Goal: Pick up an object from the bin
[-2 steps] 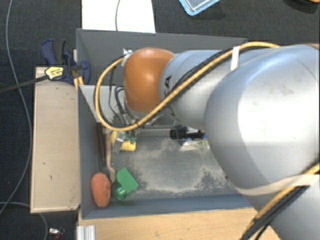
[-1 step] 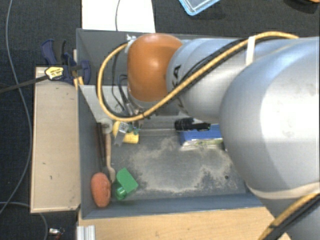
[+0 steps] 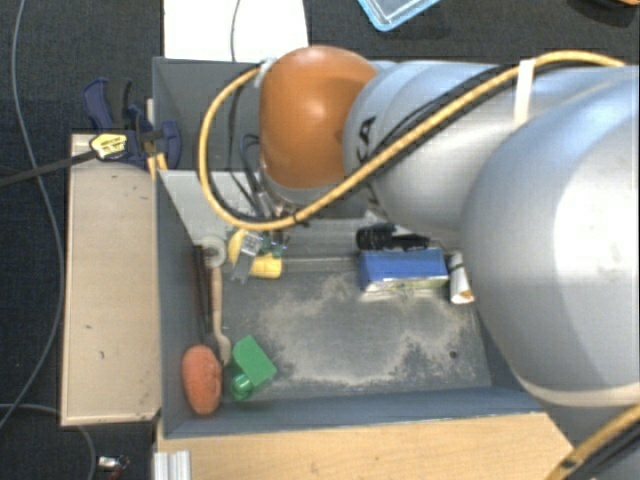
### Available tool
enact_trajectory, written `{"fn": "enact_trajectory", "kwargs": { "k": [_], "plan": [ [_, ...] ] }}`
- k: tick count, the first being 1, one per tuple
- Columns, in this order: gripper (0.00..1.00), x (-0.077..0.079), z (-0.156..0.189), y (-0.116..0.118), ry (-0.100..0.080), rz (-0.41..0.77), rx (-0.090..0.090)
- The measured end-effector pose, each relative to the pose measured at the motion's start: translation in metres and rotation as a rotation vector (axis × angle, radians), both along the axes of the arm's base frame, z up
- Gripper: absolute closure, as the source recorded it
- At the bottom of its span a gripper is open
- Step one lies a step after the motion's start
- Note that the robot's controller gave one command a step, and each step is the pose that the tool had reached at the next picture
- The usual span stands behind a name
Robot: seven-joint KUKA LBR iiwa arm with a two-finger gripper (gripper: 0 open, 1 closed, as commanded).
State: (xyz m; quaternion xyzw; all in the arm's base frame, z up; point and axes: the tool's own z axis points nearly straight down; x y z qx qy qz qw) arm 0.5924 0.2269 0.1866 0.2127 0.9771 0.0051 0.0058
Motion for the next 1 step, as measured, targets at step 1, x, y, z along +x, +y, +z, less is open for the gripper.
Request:
{"fn": "enact_trajectory", "kwargs": {
  "k": [1],
  "plan": [
    [1.00,-0.0006,0.0414,-0.0007,0.004,0.003,-0.002]
  ]
}}
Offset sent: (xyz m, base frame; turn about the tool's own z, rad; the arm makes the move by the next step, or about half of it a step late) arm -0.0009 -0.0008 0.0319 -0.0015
